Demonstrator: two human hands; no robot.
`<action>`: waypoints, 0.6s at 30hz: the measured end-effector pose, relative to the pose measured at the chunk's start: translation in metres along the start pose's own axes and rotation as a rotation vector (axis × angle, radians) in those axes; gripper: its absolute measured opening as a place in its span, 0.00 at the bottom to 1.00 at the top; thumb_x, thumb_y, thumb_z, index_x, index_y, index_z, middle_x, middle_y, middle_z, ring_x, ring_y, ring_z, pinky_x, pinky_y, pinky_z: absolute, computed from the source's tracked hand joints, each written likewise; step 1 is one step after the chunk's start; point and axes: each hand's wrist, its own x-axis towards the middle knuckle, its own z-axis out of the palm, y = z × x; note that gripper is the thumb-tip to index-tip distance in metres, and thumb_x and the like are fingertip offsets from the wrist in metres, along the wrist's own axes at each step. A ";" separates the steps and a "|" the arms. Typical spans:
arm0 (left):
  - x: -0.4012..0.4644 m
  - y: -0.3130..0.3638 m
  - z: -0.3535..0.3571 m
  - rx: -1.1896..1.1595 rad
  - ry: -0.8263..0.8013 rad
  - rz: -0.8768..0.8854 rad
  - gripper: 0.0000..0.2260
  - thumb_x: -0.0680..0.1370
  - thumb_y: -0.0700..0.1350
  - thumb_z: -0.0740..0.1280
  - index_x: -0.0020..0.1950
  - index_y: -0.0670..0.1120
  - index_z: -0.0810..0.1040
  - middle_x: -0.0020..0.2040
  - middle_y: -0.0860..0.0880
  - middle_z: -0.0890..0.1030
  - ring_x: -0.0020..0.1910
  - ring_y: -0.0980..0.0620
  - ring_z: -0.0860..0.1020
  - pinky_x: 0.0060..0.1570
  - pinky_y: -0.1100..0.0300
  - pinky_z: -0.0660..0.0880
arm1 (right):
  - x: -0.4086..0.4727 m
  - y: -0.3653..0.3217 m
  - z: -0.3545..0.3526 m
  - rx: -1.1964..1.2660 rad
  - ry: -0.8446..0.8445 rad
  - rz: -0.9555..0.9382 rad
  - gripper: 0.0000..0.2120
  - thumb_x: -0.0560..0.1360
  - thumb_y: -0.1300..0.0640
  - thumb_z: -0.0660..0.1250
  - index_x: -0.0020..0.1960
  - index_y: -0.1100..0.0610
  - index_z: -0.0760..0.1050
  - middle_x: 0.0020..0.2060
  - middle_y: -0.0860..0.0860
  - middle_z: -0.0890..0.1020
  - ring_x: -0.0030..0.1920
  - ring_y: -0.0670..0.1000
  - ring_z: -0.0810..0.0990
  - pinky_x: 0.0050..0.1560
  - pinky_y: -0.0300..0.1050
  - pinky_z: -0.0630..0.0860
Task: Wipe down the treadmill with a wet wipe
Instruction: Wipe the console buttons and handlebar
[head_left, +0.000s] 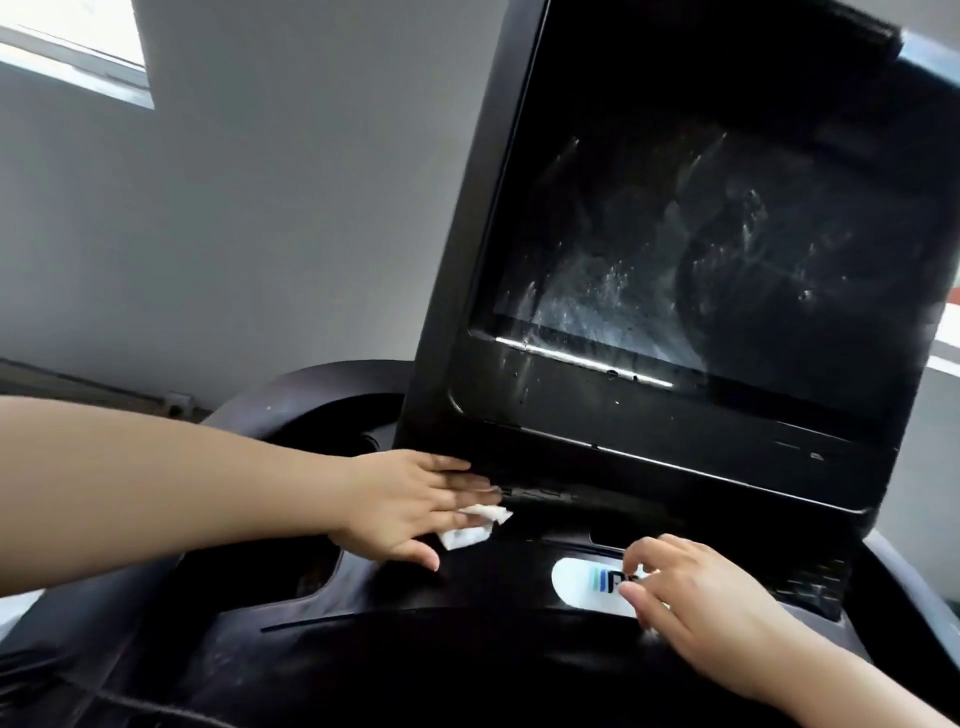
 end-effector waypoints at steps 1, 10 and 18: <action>-0.015 -0.002 0.005 0.018 0.013 -0.037 0.34 0.79 0.63 0.37 0.76 0.44 0.58 0.76 0.44 0.57 0.75 0.49 0.46 0.72 0.57 0.34 | 0.002 0.002 -0.001 -0.019 0.040 -0.017 0.34 0.80 0.38 0.39 0.30 0.47 0.76 0.41 0.37 0.76 0.38 0.40 0.76 0.42 0.33 0.68; -0.039 0.013 0.045 0.026 0.128 -0.485 0.34 0.79 0.65 0.40 0.76 0.42 0.50 0.78 0.43 0.47 0.77 0.50 0.47 0.73 0.54 0.47 | 0.044 0.006 -0.022 -0.060 -0.053 -0.100 0.55 0.60 0.29 0.17 0.47 0.49 0.79 0.47 0.35 0.67 0.50 0.40 0.70 0.53 0.32 0.61; -0.022 -0.003 0.032 0.035 0.344 -0.681 0.31 0.81 0.60 0.39 0.77 0.40 0.42 0.77 0.40 0.41 0.77 0.45 0.45 0.74 0.52 0.48 | 0.065 -0.001 -0.034 -0.055 -0.039 -0.155 0.57 0.58 0.29 0.14 0.49 0.49 0.79 0.45 0.35 0.66 0.49 0.39 0.67 0.53 0.30 0.59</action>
